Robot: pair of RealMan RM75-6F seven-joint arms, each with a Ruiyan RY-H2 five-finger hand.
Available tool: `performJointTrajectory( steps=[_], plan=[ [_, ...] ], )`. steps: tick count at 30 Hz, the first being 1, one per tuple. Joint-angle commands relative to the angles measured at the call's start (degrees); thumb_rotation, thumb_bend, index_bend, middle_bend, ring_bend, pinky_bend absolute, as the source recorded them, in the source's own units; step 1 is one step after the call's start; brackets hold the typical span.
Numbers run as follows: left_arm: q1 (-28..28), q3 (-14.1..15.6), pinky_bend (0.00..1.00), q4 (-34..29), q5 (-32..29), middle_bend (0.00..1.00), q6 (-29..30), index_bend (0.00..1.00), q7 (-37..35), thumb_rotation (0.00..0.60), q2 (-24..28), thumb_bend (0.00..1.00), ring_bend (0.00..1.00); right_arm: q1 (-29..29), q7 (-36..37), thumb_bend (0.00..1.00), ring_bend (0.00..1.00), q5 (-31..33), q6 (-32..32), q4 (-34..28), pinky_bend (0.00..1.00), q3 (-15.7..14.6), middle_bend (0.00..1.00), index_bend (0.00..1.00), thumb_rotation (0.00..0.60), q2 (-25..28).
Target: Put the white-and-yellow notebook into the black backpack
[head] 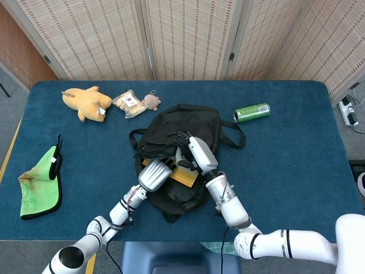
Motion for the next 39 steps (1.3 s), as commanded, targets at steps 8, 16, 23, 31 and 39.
performJointTrajectory(
  steps=[8, 16, 23, 31, 39],
  plan=[
    [3.3, -2.8, 0.34, -5.7, -4.3, 0.33, 0.4, 0.28, 8.5, 0.600, 0.1, 0.03, 0.29, 0.0, 1.1, 0.85, 0.12, 0.4, -0.7, 1.5, 0.19, 0.1, 0.28, 0.60, 0.600, -0.1],
    [5.7, -3.1, 0.31, -17.3, -4.6, 0.31, 3.2, 0.20, 13.6, 0.600, 4.3, 0.00, 0.28, -0.4, 1.2, 0.85, 0.12, -0.1, -0.1, 1.9, 0.19, 0.1, 0.27, 0.60, 0.600, 0.3],
    [9.7, -0.8, 0.32, -27.4, -2.3, 0.33, 8.7, 0.26, 20.8, 0.600, 8.6, 0.00, 0.33, -0.4, 1.6, 0.85, 0.11, 0.0, -0.4, 3.7, 0.19, -0.3, 0.27, 0.59, 0.600, -0.2],
    [15.1, 1.1, 0.36, -44.9, -1.1, 0.43, 12.6, 0.33, 21.4, 0.600, 18.4, 0.03, 0.44, -1.1, 3.6, 0.85, 0.11, -0.3, -1.2, 4.9, 0.19, -0.4, 0.27, 0.59, 0.600, 0.0],
    [20.0, 1.2, 0.39, -60.0, -3.0, 0.49, 13.8, 0.40, 16.1, 0.600, 30.7, 0.06, 0.47, -3.6, 6.4, 0.85, 0.11, -6.1, -2.3, 3.2, 0.19, -4.2, 0.27, 0.57, 0.600, 2.2]
  ],
)
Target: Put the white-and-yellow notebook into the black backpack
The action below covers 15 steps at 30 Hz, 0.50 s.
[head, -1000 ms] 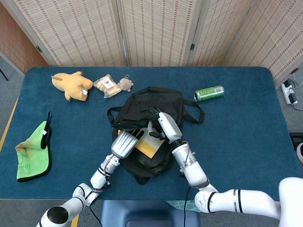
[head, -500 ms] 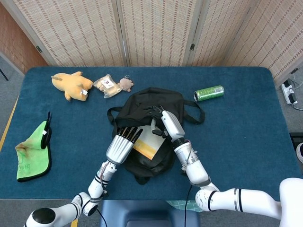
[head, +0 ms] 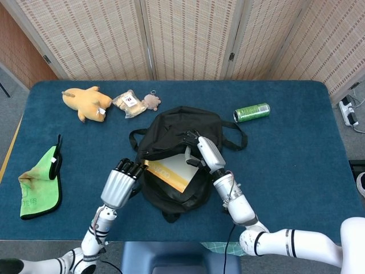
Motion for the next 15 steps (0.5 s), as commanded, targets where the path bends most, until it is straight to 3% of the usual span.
performJointTrajectory(
  steps=[1, 3, 5, 6, 8, 9, 11, 13, 15],
  plan=[
    [3.4, 0.3, 0.39, -8.0, -1.5, 0.49, 0.6, 0.40, -2.7, 0.600, 7.6, 0.06, 0.47, -1.3, 0.7, 0.84, 0.11, -3.4, -0.4, -0.7, 0.19, -2.5, 0.27, 0.56, 0.600, 1.2],
    [4.4, 0.2, 0.39, -10.6, -2.1, 0.50, 0.4, 0.40, -2.4, 0.600, 10.7, 0.06, 0.47, -2.0, 0.6, 0.80, 0.10, -5.8, -1.2, -1.3, 0.19, -4.6, 0.26, 0.52, 0.600, 2.5],
    [5.3, 0.0, 0.39, -12.6, -3.1, 0.50, 0.0, 0.40, -2.4, 0.600, 13.2, 0.06, 0.47, -2.4, 0.3, 0.65, 0.07, -8.4, -2.7, -2.0, 0.16, -6.8, 0.22, 0.44, 0.600, 4.4],
    [5.7, -0.3, 0.39, -13.2, -3.7, 0.50, -0.2, 0.40, -2.7, 0.600, 14.2, 0.06, 0.47, -2.6, 0.1, 0.52, 0.05, -9.5, -3.5, -2.4, 0.13, -8.0, 0.19, 0.37, 0.600, 5.4],
    [6.3, -0.7, 0.39, -13.9, -5.2, 0.49, -1.1, 0.40, -3.1, 0.600, 15.9, 0.06, 0.47, -2.9, -0.6, 0.21, 0.00, -11.3, -5.1, -3.1, 0.04, -10.0, 0.08, 0.15, 0.600, 7.6],
    [6.6, -1.1, 0.38, -14.2, -6.3, 0.49, -2.0, 0.40, -3.2, 0.600, 17.0, 0.06, 0.47, -3.1, -1.1, 0.15, 0.00, -12.6, -5.5, -3.6, 0.02, -11.0, 0.06, 0.09, 0.598, 8.8],
    [7.0, -1.7, 0.37, -14.9, -8.4, 0.49, -3.4, 0.39, -3.4, 0.600, 18.6, 0.06, 0.47, -3.7, -1.8, 0.06, 0.00, -14.6, -5.3, -4.3, 0.00, -12.2, 0.01, 0.01, 0.567, 10.4],
    [7.6, -2.4, 0.37, -15.3, -10.7, 0.48, -4.8, 0.38, -4.0, 0.600, 20.3, 0.06, 0.47, -4.8, -2.0, 0.04, 0.00, -17.2, -3.8, -5.1, 0.00, -13.1, 0.00, 0.00, 0.522, 12.2],
    [8.2, -3.4, 0.36, -14.7, -13.1, 0.47, -5.8, 0.38, -4.5, 0.600, 21.2, 0.06, 0.46, -6.1, -1.2, 0.04, 0.00, -19.3, -1.8, -6.0, 0.00, -13.4, 0.00, 0.00, 0.518, 14.1]
  ],
)
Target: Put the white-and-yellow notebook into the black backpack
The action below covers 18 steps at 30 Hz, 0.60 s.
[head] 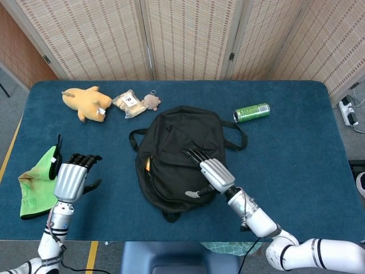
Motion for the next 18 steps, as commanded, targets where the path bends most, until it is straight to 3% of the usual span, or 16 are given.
performJointTrajectory(
  steps=[1, 4, 7, 8, 10, 14, 18],
  plan=[
    [1.5, -1.8, 0.36, 0.2, -4.3, 0.47, -2.3, 0.38, -1.0, 0.600, 2.0, 0.06, 0.45, -2.7, 0.5, 0.04, 0.00, -3.7, 3.5, -1.8, 0.00, -1.4, 0.00, 0.00, 0.537, 3.4],
    [2.9, -2.7, 0.34, 0.7, -6.7, 0.45, -2.3, 0.37, -1.5, 0.600, 3.4, 0.06, 0.43, -5.4, -0.5, 0.18, 0.00, -4.7, 7.6, -1.8, 0.01, -1.9, 0.03, 0.00, 0.599, 6.0],
    [4.5, -3.2, 0.32, 1.9, -7.9, 0.45, -1.3, 0.37, -1.9, 0.600, 4.4, 0.06, 0.42, -8.7, -3.4, 0.33, 0.05, -5.7, 12.4, -0.3, 0.13, -3.0, 0.13, 0.15, 0.600, 7.6],
    [5.1, -3.3, 0.32, 2.9, -8.0, 0.45, -0.9, 0.37, -2.0, 0.600, 4.7, 0.06, 0.42, -10.1, -4.6, 0.36, 0.08, -6.3, 14.3, 0.6, 0.19, -3.7, 0.17, 0.22, 0.600, 8.2],
    [5.9, -3.2, 0.30, 4.6, -8.2, 0.45, -0.5, 0.38, -2.1, 0.600, 5.1, 0.08, 0.41, -12.2, -6.2, 0.36, 0.10, -7.0, 16.7, 1.7, 0.22, -4.9, 0.19, 0.24, 0.600, 9.1],
    [8.0, -1.9, 0.25, 5.7, -8.8, 0.41, -2.1, 0.36, -4.0, 0.600, 7.9, 0.11, 0.35, -17.0, -6.8, 0.36, 0.10, -7.8, 20.8, 3.3, 0.22, -7.7, 0.19, 0.23, 0.600, 12.2],
    [10.9, -0.3, 0.22, 3.4, -8.1, 0.37, -1.1, 0.34, -5.7, 0.600, 10.8, 0.11, 0.31, -21.5, -6.6, 0.33, 0.03, -8.3, 24.0, 5.0, 0.11, -10.3, 0.11, 0.06, 0.600, 15.3]
  ],
)
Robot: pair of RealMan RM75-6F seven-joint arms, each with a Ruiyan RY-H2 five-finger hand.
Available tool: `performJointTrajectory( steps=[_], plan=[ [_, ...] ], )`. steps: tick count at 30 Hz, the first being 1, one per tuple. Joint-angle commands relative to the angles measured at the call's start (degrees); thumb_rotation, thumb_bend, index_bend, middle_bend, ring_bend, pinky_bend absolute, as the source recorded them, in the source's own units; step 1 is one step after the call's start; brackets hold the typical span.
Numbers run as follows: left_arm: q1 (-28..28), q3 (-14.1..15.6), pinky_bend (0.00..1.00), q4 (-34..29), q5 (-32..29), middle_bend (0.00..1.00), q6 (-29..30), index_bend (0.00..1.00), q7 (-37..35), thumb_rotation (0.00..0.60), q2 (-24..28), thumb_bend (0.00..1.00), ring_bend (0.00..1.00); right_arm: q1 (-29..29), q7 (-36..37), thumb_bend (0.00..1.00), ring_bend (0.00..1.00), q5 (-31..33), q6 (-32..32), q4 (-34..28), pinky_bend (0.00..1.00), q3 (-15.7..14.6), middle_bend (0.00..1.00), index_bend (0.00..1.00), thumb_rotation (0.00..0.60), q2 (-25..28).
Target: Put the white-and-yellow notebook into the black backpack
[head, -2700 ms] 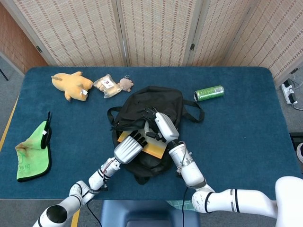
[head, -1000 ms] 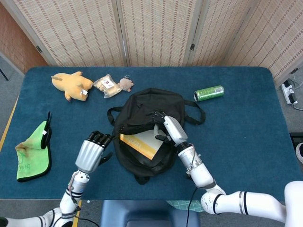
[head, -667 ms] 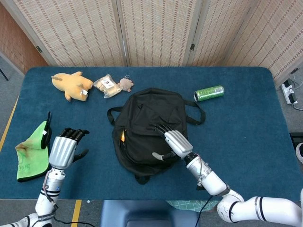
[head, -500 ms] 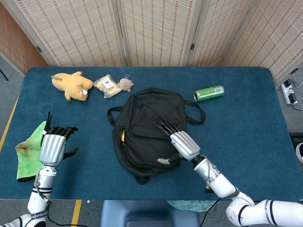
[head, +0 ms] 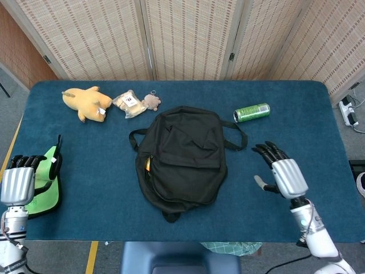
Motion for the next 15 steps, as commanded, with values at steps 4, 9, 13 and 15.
performJointTrajectory(
  steps=[4, 9, 13, 15],
  plan=[
    [4.9, 2.6, 0.21, -4.5, 2.5, 0.36, 3.8, 0.32, -1.5, 0.600, 3.5, 0.11, 0.30, -7.5, 0.8, 0.30, 0.00, -1.1, 6.1, 3.0, 0.00, -3.8, 0.04, 0.00, 0.586, 3.4],
    [7.6, 4.1, 0.20, -7.7, 6.1, 0.35, 7.3, 0.32, -1.7, 0.600, 4.8, 0.11, 0.30, -11.7, 3.5, 0.29, 0.00, -2.2, 10.1, 4.9, 0.00, -4.7, 0.04, 0.00, 0.548, 3.9],
    [9.2, 4.9, 0.20, -9.3, 9.0, 0.36, 9.9, 0.32, -1.1, 0.600, 5.2, 0.11, 0.30, -13.9, 5.5, 0.29, 0.00, -2.5, 11.9, 6.1, 0.00, -4.6, 0.04, 0.00, 0.533, 4.2],
    [9.9, 5.2, 0.20, -10.2, 9.7, 0.35, 10.5, 0.32, -0.7, 0.600, 5.3, 0.11, 0.30, -14.6, 6.5, 0.30, 0.00, -2.6, 12.1, 6.6, 0.00, -4.5, 0.04, 0.00, 0.530, 4.3]
  ],
)
